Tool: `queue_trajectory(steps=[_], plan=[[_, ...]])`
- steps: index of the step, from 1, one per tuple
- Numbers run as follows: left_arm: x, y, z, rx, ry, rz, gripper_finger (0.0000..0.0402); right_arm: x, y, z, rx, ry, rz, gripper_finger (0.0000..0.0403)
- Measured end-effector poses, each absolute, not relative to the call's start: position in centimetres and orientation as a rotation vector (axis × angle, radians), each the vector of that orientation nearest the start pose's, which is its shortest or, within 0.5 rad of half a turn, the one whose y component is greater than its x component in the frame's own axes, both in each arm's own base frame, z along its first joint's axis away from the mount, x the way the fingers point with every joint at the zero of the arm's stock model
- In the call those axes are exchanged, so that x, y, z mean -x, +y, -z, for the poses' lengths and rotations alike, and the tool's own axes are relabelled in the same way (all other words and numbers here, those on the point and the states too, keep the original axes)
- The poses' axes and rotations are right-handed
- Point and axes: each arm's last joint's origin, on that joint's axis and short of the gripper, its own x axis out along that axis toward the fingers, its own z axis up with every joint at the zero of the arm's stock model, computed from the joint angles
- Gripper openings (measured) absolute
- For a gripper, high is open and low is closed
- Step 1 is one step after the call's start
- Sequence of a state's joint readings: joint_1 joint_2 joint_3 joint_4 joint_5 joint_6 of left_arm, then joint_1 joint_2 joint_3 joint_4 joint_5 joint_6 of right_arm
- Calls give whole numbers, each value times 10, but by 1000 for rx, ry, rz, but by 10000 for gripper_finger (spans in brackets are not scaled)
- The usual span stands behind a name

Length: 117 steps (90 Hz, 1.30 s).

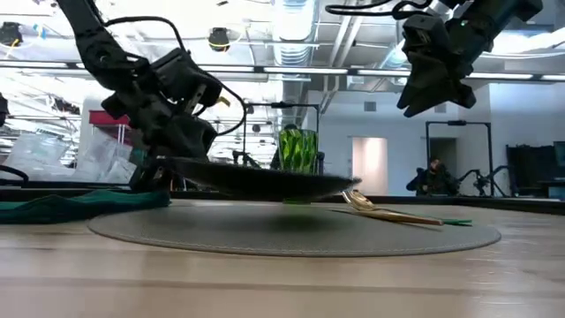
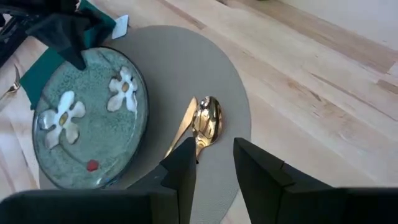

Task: Set table place
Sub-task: Put the plate on the gray table mat

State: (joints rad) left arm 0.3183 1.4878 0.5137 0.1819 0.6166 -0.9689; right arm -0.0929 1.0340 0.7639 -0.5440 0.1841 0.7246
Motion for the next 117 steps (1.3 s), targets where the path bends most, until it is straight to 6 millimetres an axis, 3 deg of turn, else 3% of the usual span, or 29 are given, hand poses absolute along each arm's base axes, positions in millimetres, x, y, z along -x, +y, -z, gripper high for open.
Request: queue_trajectory(steps=[26, 93, 117], plan=[[-241, 64, -131, 1244, 816, -100, 17, -202, -24, -253, -649, 684, 542, 97], [-237, 72, -131, 1240, 808, -116, 170, -202, -23, -253, -663, 685, 518, 97], [-237, 73, -131, 1228, 808, -104, 187, -202, -23, -253, -662, 690, 519, 97]])
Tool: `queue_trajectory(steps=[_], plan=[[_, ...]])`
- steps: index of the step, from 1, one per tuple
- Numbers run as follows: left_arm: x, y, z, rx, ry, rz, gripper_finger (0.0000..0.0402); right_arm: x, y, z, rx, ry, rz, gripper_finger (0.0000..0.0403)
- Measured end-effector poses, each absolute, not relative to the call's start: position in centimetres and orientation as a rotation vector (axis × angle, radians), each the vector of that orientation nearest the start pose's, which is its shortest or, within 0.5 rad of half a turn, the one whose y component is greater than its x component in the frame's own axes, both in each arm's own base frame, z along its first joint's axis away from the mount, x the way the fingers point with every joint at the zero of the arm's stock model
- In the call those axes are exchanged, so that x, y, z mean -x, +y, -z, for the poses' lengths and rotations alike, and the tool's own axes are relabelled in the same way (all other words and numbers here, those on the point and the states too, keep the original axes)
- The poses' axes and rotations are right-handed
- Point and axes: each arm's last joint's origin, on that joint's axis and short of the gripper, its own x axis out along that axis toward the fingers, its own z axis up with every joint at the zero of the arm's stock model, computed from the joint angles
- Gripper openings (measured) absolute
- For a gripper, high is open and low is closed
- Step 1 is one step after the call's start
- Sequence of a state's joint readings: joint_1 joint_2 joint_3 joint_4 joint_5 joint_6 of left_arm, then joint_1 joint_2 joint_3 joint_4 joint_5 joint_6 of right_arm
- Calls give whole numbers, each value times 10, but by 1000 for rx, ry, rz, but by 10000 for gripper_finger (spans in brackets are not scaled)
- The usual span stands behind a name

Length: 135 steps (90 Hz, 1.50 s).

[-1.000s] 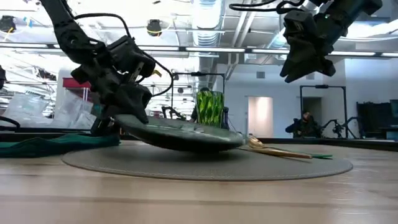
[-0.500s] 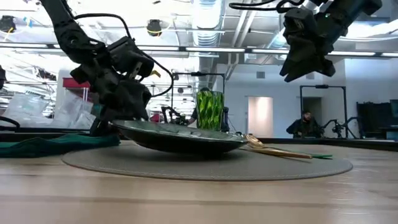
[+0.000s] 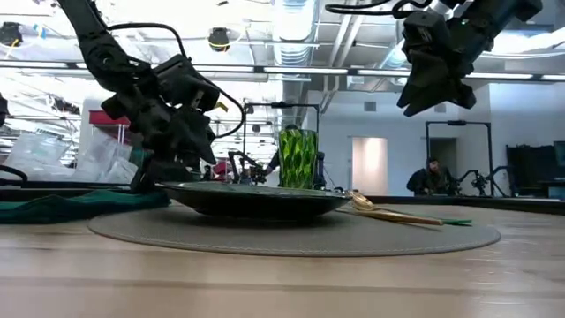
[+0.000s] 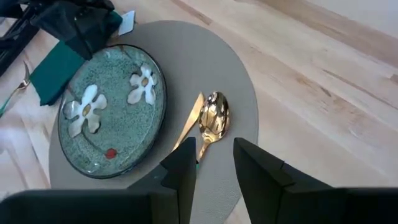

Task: Set table place
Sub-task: Put the plate on the gray table mat, then move the green cup to the top right of the the gray table mat

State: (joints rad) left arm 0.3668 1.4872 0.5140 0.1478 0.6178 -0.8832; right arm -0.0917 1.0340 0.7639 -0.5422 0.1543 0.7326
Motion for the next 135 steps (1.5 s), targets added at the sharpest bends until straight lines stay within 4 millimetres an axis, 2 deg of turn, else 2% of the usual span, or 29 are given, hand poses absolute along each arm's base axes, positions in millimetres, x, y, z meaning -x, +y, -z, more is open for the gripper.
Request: queue_trajectory(steps=[46, 79, 87, 93, 105, 135], plan=[[-241, 87, -140, 1196, 767, -75, 188, -198, -22, -249, -666, 750, 514, 97], [-218, 80, -123, 1202, 1030, -181, 188, -199, -13, -248, -662, 783, 460, 97], [-214, 82, -123, 1181, 1051, -216, 188, -199, -14, -243, -638, 826, 493, 94], [-212, 86, -123, 1185, 1043, -237, 188, -201, -15, -236, -609, 876, 519, 76], [-219, 95, -135, 1168, 982, -260, 188, -213, -12, -222, -548, 951, 499, 11], [-249, 115, -177, 1046, 823, -247, 188, -246, -1, -182, -507, 1057, 438, 1]])
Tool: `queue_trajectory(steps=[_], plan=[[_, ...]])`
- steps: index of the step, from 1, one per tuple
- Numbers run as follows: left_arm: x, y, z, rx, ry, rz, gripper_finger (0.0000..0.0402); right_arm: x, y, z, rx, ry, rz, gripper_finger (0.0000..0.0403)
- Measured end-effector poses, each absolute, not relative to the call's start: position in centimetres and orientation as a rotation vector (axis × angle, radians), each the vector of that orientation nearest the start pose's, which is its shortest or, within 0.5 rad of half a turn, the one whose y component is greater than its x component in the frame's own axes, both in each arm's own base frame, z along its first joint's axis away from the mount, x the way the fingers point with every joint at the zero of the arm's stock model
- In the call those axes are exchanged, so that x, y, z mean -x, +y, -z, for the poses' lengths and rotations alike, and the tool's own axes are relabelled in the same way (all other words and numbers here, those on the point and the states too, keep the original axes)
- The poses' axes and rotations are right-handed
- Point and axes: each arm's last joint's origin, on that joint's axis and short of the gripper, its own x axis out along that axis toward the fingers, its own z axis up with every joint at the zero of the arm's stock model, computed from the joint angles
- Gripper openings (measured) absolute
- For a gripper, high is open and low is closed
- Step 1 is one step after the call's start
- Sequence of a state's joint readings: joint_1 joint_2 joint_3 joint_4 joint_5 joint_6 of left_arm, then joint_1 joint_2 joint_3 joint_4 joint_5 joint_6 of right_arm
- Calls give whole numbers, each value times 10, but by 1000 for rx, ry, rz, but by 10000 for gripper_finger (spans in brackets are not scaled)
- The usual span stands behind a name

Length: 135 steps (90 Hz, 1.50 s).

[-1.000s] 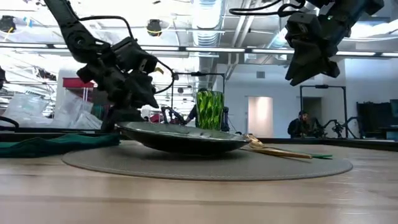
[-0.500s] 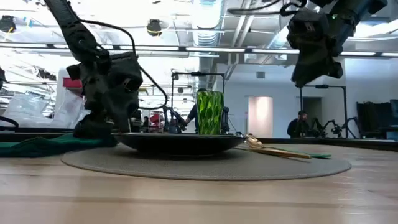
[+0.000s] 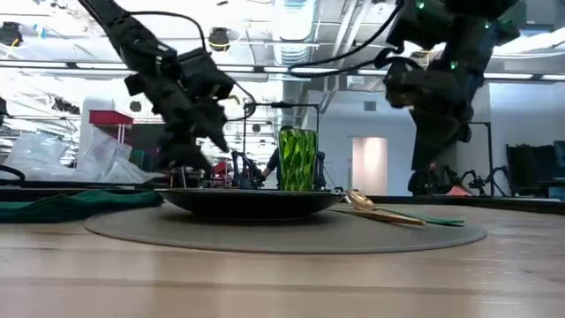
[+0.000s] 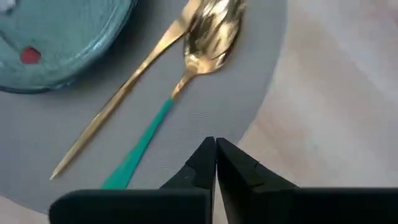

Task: Set table place
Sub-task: Move the green cup to the top right of the the gray table mat

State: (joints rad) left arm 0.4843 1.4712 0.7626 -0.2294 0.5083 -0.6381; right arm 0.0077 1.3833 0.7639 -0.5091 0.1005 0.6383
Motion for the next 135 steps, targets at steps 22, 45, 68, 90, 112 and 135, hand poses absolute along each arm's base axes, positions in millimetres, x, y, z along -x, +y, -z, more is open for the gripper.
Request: queue_trajectory(steps=[22, 45, 68, 90, 112, 135], plan=[[-257, 136, -217, 969, 716, -279, 188, -269, -29, -225, -387, 901, 394, 9], [-247, 168, -261, 844, 514, -385, 188, -269, -138, -315, -188, 687, 618, 44], [-238, 176, -285, 871, 456, -266, 188, -282, -238, -333, -473, 655, 558, 145], [-200, 161, -303, 818, 534, -293, 188, -324, -268, -304, -537, 859, 480, 192], [-172, 149, -320, 741, 525, -372, 188, -349, -285, -278, -527, 907, 475, 188], [-160, 141, -330, 728, 494, -388, 188, -356, -290, -244, -541, 1028, 485, 165]])
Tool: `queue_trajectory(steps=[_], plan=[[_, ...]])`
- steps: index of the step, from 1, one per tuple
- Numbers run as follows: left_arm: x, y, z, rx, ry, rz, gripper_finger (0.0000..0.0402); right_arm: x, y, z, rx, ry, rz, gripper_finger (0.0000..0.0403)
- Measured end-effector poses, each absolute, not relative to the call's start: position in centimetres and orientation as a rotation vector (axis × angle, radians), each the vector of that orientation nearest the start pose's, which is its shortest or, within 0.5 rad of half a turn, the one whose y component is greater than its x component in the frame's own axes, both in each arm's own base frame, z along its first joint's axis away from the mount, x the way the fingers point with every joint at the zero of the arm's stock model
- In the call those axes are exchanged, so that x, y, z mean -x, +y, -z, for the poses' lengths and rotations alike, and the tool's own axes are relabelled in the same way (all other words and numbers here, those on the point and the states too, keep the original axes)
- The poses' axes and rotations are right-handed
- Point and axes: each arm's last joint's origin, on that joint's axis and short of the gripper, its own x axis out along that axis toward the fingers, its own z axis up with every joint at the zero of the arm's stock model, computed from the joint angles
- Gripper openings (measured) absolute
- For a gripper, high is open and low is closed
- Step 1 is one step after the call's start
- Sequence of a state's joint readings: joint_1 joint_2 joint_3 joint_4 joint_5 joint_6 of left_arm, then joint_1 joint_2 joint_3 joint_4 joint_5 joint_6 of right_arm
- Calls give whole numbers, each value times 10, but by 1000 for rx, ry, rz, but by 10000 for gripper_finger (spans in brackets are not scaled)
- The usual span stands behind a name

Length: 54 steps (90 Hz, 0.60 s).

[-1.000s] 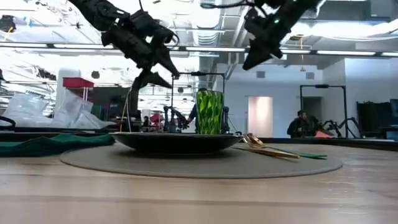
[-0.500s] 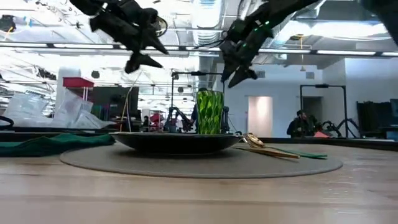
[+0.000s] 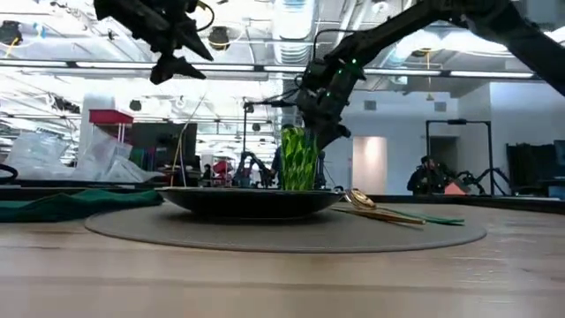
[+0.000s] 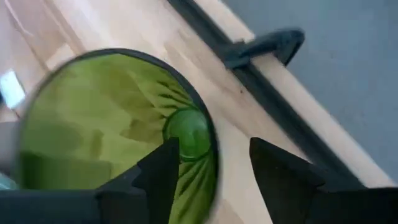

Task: Set table place
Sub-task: Move the green cup to the top right of the the gray table mat

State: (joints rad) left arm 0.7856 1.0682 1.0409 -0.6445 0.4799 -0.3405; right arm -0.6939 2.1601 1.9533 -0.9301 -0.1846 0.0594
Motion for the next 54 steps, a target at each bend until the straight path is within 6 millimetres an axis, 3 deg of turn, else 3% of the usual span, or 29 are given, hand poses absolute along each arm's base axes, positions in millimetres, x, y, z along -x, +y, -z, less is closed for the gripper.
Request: queue_trajectory(steps=[18, 31, 54], plan=[[-154, 135, -326, 750, 557, -397, 188, -355, -278, -242, -455, 1154, 510, 17], [-149, 132, -321, 781, 624, -421, 188, -347, -263, -260, -405, 1213, 557, 3], [-137, 119, -321, 834, 691, -433, 188, -314, -238, -280, -422, 1486, 553, 1]])
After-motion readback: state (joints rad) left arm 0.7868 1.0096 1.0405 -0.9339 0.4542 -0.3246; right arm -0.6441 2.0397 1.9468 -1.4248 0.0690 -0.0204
